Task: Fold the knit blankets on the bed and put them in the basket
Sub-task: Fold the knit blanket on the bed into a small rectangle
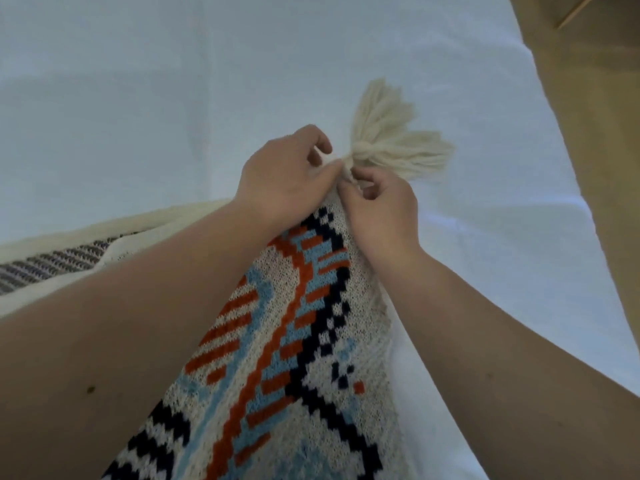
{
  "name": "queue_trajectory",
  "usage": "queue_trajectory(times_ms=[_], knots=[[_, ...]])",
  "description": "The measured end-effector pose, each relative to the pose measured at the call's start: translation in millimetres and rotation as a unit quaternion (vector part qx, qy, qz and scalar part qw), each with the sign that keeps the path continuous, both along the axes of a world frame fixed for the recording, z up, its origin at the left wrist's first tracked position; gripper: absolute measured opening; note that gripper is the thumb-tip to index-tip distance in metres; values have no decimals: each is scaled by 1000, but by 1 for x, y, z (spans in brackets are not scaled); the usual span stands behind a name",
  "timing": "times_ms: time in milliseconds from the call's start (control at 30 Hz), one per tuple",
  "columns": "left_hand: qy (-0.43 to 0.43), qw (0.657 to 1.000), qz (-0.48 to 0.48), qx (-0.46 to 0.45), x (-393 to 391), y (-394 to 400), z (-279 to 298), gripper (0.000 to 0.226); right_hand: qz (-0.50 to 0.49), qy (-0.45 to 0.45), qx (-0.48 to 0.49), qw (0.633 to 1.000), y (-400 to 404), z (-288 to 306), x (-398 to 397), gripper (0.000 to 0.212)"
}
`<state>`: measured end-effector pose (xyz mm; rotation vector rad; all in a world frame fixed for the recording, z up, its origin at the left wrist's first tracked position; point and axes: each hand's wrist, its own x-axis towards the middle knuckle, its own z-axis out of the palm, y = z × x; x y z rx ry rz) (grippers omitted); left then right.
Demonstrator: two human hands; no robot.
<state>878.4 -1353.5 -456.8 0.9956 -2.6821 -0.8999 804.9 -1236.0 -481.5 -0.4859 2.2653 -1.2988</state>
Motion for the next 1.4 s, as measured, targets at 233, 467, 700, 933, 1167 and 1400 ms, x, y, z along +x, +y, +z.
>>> queue_trajectory(times_ms=[233, 467, 700, 933, 1167, 1400], knots=[[-18, 1000, 13, -3, 6, -5, -7, 24, -1, -7, 27, 1000, -17, 4, -12, 23], [-74, 989, -5, -129, 0, -5, -7, 35, 16, 1, 68, 998, -9, 19, -2, 42], [-104, 976, -171, -80, 161, 142, 14, 60, 41, -76, 105, 991, 139, 27, 114, 56], [-181, 951, -242, -70, 216, 208, -14, 69, 4, -184, 133, 974, 215, 28, 172, 38], [-146, 947, -278, -61, 250, 257, -16, 68, 24, -205, 207, 956, 273, 38, 203, 17], [-129, 940, -316, -17, 261, 319, -11, 75, 9, -100, 306, 947, 338, 62, 207, 31]])
